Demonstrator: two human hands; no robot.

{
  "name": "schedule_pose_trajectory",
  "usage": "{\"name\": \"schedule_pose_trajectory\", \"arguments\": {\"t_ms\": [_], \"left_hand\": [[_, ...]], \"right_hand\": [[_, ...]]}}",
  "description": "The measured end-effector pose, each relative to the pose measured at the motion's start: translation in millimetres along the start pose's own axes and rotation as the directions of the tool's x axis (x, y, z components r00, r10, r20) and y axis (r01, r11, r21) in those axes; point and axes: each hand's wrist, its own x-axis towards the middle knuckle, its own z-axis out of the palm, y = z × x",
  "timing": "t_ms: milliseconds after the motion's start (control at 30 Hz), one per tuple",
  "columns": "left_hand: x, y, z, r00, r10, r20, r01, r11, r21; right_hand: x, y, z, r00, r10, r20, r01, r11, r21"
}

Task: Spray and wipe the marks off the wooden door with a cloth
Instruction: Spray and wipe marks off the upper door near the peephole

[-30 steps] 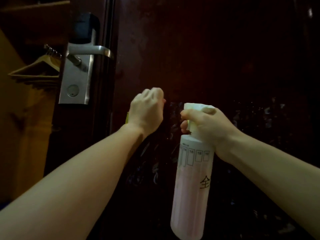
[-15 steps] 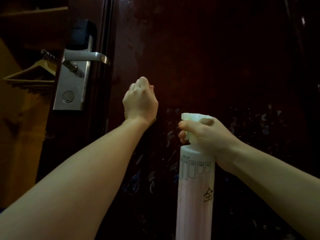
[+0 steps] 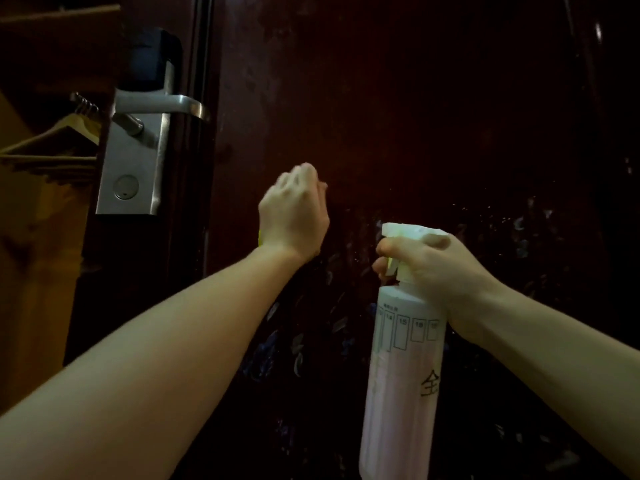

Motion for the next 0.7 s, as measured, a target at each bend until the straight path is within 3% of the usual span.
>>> {"name": "schedule_pose_trajectory", "arguments": {"t_ms": [33,100,167,233,300,367,433,500,533,600,700], "left_hand": [[5.0,2.3,2.1,0.996,-0.085,-0.023,0.086,0.996,0.035],[8.7,5.2,5.5,0.997,-0.081,-0.017,0.082,0.994,0.07],[6.5,9.3,3.8,0.993,0.111,0.045,-0.113,0.993,0.044],[1.5,13.7,3.4,0.914,0.386,0.126,-0.39,0.921,0.006],[-0.5,15.8,3.0,0.838,0.517,0.174,-0.523,0.852,-0.016],[-1.1,17.1,5.1,0.877,0.456,0.149,-0.456,0.889,-0.035],[1.1,21.4,8.1,0.969,0.232,0.082,-0.23,0.973,-0.034],[8.5,27.7,12.2,1.0,0.007,0.026,-0.007,1.0,-0.004],[12.1,30.9,14.8,0.999,-0.039,0.013,0.039,0.999,0.021],[16.3,34.2,17.7,1.0,0.017,0.017,-0.018,0.998,0.055],[18.3,35.2,16.9,0.938,0.336,0.088,-0.339,0.941,0.015]], "right_hand": [[-0.1,0.1,-0.7,1.0,-0.004,-0.011,0.004,1.0,-0.006],[1.2,0.0,-3.8,0.998,-0.009,-0.056,0.007,0.999,-0.037],[2.4,-1.1,-8.7,0.996,-0.013,-0.086,0.008,0.998,-0.058],[3.2,-1.9,-13.7,0.995,-0.017,-0.095,0.013,0.999,-0.043],[4.1,-2.2,-16.6,0.995,-0.015,-0.101,0.011,0.999,-0.034],[4.4,-1.7,-17.9,0.995,-0.013,-0.094,0.009,0.999,-0.044],[4.0,-1.3,-18.1,0.997,-0.012,-0.077,0.01,0.999,-0.035],[3.3,-0.3,-17.9,0.998,-0.019,-0.066,0.016,0.999,-0.045],[3.2,0.3,-18.2,0.998,-0.021,-0.066,0.017,0.998,-0.055],[4.1,0.9,-21.1,0.997,-0.014,-0.075,0.009,0.998,-0.065],[4.6,1.9,-29.8,0.995,-0.006,-0.097,0.0,0.998,-0.06]]}}
